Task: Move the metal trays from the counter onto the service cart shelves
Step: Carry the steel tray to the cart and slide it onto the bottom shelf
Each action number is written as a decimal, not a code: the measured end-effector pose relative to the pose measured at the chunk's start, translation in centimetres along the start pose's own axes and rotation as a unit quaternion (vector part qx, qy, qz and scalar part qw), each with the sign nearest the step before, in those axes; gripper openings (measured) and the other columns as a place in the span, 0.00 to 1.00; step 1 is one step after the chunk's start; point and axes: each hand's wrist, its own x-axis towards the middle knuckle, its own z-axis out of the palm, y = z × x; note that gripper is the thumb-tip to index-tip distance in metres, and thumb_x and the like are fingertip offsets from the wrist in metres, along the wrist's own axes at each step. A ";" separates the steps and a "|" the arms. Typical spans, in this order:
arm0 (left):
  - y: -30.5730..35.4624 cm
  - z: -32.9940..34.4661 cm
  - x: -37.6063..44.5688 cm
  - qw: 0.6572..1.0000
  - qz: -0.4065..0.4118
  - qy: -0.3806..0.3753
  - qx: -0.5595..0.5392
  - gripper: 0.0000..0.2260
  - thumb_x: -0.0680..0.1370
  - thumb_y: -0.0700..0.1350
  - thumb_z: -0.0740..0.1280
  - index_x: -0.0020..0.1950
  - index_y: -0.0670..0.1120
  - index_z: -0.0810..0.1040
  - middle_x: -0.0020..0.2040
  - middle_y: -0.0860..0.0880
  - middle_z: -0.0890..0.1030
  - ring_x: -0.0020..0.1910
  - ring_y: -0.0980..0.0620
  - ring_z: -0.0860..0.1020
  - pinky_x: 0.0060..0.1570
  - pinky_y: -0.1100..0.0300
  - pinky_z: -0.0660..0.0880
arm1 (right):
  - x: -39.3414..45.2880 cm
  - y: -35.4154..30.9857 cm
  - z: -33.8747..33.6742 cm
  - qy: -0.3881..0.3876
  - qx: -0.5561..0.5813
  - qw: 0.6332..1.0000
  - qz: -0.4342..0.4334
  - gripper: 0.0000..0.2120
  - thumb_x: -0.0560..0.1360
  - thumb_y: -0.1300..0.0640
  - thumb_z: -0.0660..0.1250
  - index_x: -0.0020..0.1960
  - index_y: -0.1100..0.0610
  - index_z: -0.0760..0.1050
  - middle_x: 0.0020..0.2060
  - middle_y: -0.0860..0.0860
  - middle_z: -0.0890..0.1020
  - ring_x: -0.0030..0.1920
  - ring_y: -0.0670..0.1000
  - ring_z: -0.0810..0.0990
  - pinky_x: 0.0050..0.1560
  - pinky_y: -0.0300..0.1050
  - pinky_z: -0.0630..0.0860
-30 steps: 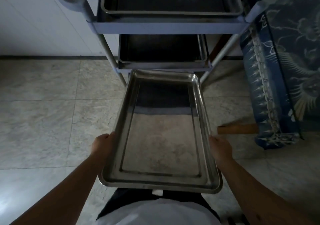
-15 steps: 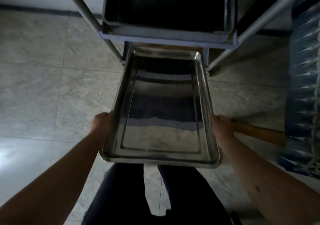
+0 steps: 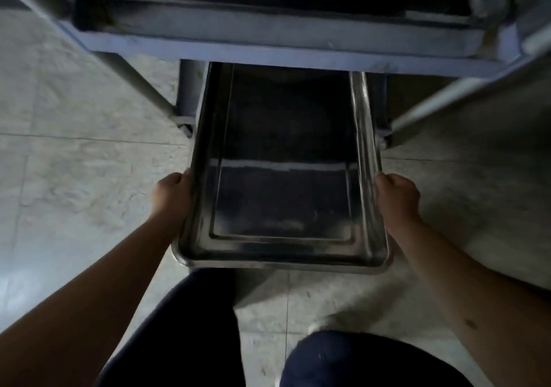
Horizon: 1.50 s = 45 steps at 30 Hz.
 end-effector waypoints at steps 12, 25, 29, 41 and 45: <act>-3.9 9.6 14.2 0.991 0.114 0.035 -0.052 0.22 0.82 0.58 0.59 0.38 0.43 0.77 0.34 0.43 0.78 0.34 0.45 0.75 0.33 0.53 0.67 | 12.6 4.3 12.8 0.006 0.155 0.988 -0.018 0.15 0.77 0.47 0.66 0.42 0.59 0.78 0.33 0.53 0.76 0.33 0.50 0.74 0.33 0.41 0.70; -2.4 10.8 15.8 0.982 0.064 0.011 -0.177 0.20 0.80 0.60 0.61 0.44 0.45 0.82 0.40 0.45 0.83 0.43 0.44 0.80 0.40 0.54 0.74 | 18.0 1.3 14.6 0.006 0.126 0.987 -0.094 0.17 0.78 0.45 0.65 0.42 0.59 0.78 0.29 0.51 0.71 0.31 0.49 0.69 0.33 0.43 0.64; -2.2 11.4 14.7 0.969 -0.003 -0.035 -0.244 0.24 0.75 0.67 0.63 0.47 0.47 0.83 0.43 0.45 0.86 0.44 0.44 0.84 0.46 0.51 0.80 | 20.3 -0.3 13.8 -0.049 0.112 0.987 -0.105 0.14 0.78 0.45 0.65 0.47 0.56 0.79 0.33 0.50 0.75 0.35 0.49 0.73 0.37 0.42 0.69; -1.7 12.5 13.2 0.939 -0.033 -0.052 -0.338 0.18 0.75 0.59 0.65 0.51 0.46 0.83 0.47 0.46 0.87 0.43 0.47 0.86 0.46 0.47 0.82 | 13.4 6.9 11.1 0.007 0.275 0.961 0.033 0.16 0.77 0.41 0.65 0.49 0.54 0.79 0.38 0.50 0.82 0.38 0.54 0.79 0.34 0.43 0.76; -1.9 13.4 12.6 0.936 -0.034 -0.058 -0.347 0.16 0.74 0.60 0.64 0.45 0.50 0.85 0.49 0.46 0.87 0.47 0.46 0.84 0.52 0.45 0.81 | 4.4 9.2 14.7 0.054 0.240 0.969 0.021 0.21 0.80 0.40 0.54 0.43 0.53 0.74 0.34 0.53 0.80 0.34 0.52 0.79 0.32 0.44 0.74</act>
